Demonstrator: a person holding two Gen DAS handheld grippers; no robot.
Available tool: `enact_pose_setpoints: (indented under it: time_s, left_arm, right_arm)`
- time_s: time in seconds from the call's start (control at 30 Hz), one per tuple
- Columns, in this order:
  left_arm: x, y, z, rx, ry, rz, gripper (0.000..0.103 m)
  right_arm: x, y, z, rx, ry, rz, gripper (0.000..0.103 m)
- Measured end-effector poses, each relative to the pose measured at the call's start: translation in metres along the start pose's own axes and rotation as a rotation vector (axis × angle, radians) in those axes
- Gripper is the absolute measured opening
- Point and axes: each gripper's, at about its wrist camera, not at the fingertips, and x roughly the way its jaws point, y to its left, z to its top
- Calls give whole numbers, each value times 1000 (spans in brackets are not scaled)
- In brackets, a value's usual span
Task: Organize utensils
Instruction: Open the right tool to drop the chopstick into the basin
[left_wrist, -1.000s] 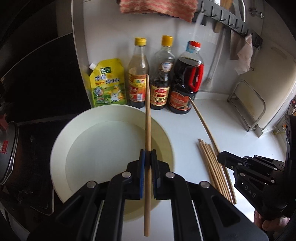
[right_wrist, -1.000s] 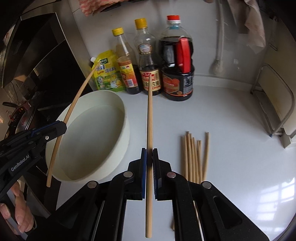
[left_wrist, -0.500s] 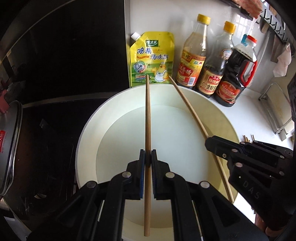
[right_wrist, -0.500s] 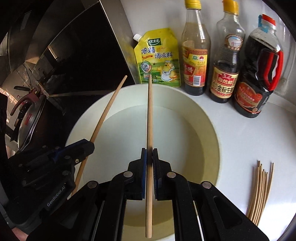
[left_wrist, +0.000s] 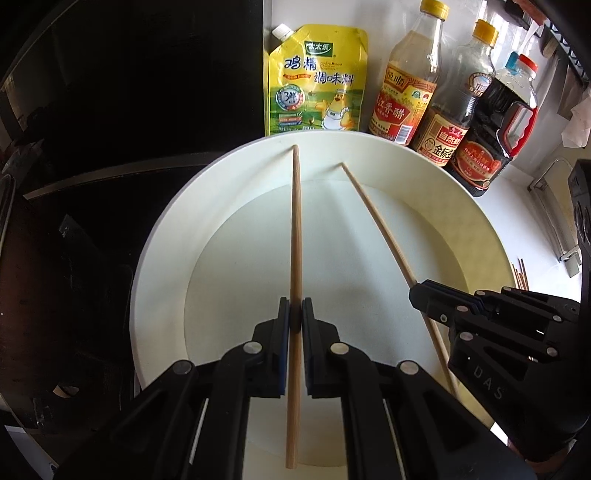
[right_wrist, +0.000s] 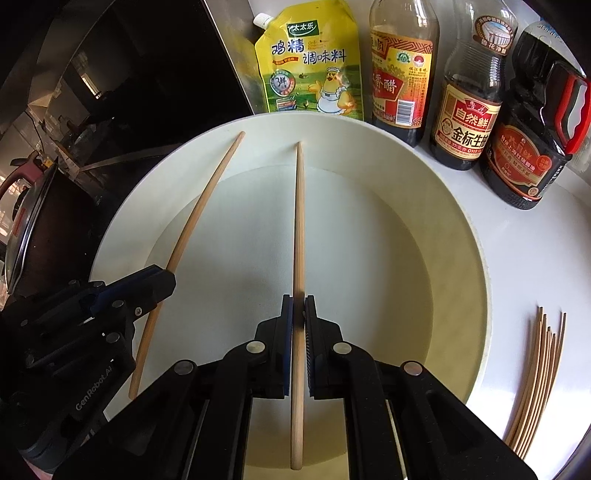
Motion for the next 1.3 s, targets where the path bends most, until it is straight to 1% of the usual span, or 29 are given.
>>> enact_pose_setpoints:
  time_s: [0.17,0.23,0.3,0.33,0.4,0.5,0.77,0.87,1.07,1.2,1.3]
  left_arm:
    - [3,3,3,-11,14,3,8]
    - [-1,3,4,-12,6,11,18]
    - [-6,5,5,-15,-10,22,25]
    - [-8,6,5,-18,-17,24,28]
    - [-14,8,5,-27,-29,27,32]
    - [-23,10,3,-40,-46,26,45]
    - [-41,12,-5,-63,-64,32,45]
    - [-48,10,-10,-69,-74,35,49]
    - [-64,3,-22,-77,-89,41,52]
    - [-73,-4,-28,-77,-99,39,53]
    - [-78,-11,-32,-75,-103,30,54]
  right_arm:
    - [2,-3,-1,8,3,3,6]
    - [-3,-5,-3,15,-5,0,7]
    - [-8,-6,-3,21,-14,-2,12]
    - [-10,-7,-4,23,-20,-3,12]
    - [-14,-8,-5,26,-26,-5,13]
    - [-19,-10,-9,32,-29,-1,13]
    - [-36,-12,-19,32,-51,4,15]
    - [-44,-11,-24,25,-59,5,15]
    - [-64,-11,-37,6,-80,2,16]
    - [-76,-15,-47,4,-90,2,20]
    - [-84,-19,-55,10,-92,9,20]
